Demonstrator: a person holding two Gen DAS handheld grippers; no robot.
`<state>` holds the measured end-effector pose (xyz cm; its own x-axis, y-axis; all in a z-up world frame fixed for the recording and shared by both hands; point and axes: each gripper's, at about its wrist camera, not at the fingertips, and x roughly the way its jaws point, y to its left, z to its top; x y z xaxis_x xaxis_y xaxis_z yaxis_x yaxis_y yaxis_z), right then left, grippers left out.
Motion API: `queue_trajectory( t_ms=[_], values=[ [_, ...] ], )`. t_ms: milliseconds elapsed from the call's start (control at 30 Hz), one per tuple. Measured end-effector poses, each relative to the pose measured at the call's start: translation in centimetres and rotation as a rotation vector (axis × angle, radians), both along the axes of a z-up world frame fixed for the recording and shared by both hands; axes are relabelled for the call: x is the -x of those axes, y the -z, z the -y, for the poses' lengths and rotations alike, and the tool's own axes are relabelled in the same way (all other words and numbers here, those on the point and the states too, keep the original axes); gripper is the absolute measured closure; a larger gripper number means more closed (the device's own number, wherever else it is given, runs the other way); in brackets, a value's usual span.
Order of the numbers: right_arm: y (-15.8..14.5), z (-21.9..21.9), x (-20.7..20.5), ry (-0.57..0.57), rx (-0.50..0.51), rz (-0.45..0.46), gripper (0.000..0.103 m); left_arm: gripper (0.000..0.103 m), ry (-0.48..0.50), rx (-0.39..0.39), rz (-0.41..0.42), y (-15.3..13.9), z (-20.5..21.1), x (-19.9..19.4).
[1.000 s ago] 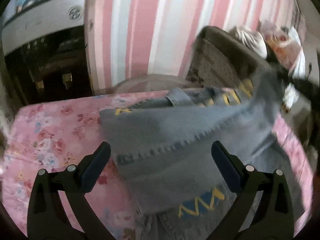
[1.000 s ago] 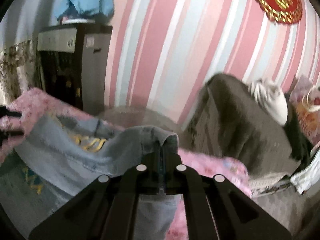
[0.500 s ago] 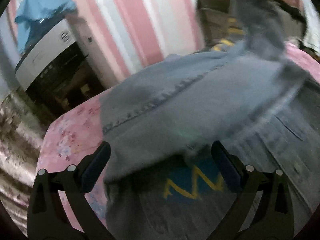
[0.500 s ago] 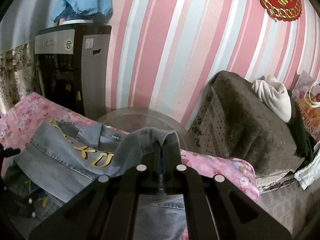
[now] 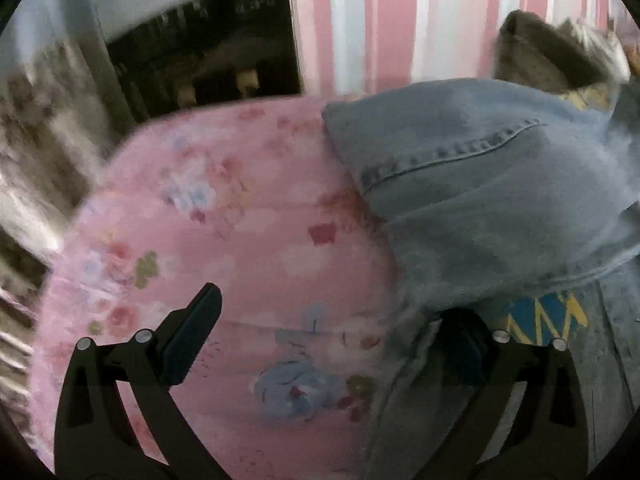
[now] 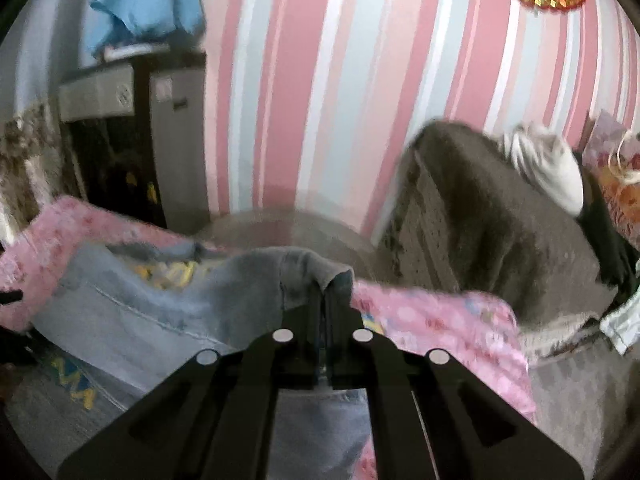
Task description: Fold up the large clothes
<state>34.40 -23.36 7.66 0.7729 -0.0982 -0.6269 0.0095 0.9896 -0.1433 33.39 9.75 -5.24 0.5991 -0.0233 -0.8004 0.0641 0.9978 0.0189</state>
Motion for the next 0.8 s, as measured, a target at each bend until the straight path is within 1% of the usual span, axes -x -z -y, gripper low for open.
queue_trajectory(
  t_ms=[33, 67, 100, 200, 233, 267, 367, 433, 500, 533, 567, 633, 700, 800],
  values=[
    [1.2, 0.7, -0.4, 0.015, -0.025, -0.045, 0.102, 0.003, -0.002, 0.05, -0.026, 0.4, -0.7, -0.1],
    [2.1, 1.2, -0.7, 0.027, -0.039, -0.079, 0.102, 0.003, -0.005, 0.077, -0.035, 0.4, -1.1, -0.1],
    [3.5, 1.8, -1.1, 0.041, -0.053, -0.13, 0.102, 0.003, 0.002, 0.076, -0.029, 0.3, -1.0, 0.1],
    [6.4, 3.3, -1.6, 0.077, -0.075, -0.209, 0.102, 0.003, 0.055, 0.072, 0.008, -0.9, -0.1, 0.8],
    [7.2, 3.8, -1.8, 0.079, -0.099, -0.228, 0.102, 0.003, 0.088, 0.082, 0.024, -1.6, 0.3, 1.2],
    [8.7, 5.0, -2.3, 0.088, -0.158, -0.256, 0.1, 0.003, 0.112, 0.085, 0.034, -2.1, 0.6, 1.5],
    [9.3, 5.9, -2.4, 0.091, -0.201, -0.258, 0.095, 0.003, 0.156, 0.082, 0.064, -3.8, 1.3, 1.7],
    [9.0, 6.4, -2.2, 0.071, -0.232, -0.241, 0.092, 0.003, 0.178, 0.12, 0.077, -4.9, 1.2, 1.4],
    [8.6, 6.6, -1.7, 0.059, -0.238, -0.213, 0.08, 0.003, 0.168, 0.132, 0.091, -5.8, 1.2, 0.0],
    [8.4, 6.6, -1.3, 0.054, -0.249, -0.202, 0.071, 0.003, 0.164, 0.131, 0.097, -6.0, 1.2, -1.0],
    [8.4, 6.7, -1.1, 0.049, -0.259, -0.196, 0.068, 0.003, 0.161, 0.127, 0.101, -6.2, 1.4, -1.7],
    [8.4, 6.5, -0.9, 0.025, -0.275, -0.202, 0.068, 0.003, 0.147, 0.111, 0.096, -6.1, 2.0, -3.7],
    [8.9, 6.0, -0.8, -0.01, -0.279, -0.214, 0.068, 0.003, 0.143, 0.098, 0.077, -5.4, 2.5, -6.2],
    [10.0, 5.0, -1.0, -0.024, -0.245, -0.24, 0.066, 0.003, 0.143, 0.081, 0.036, -4.0, 3.7, -8.3]
  ],
)
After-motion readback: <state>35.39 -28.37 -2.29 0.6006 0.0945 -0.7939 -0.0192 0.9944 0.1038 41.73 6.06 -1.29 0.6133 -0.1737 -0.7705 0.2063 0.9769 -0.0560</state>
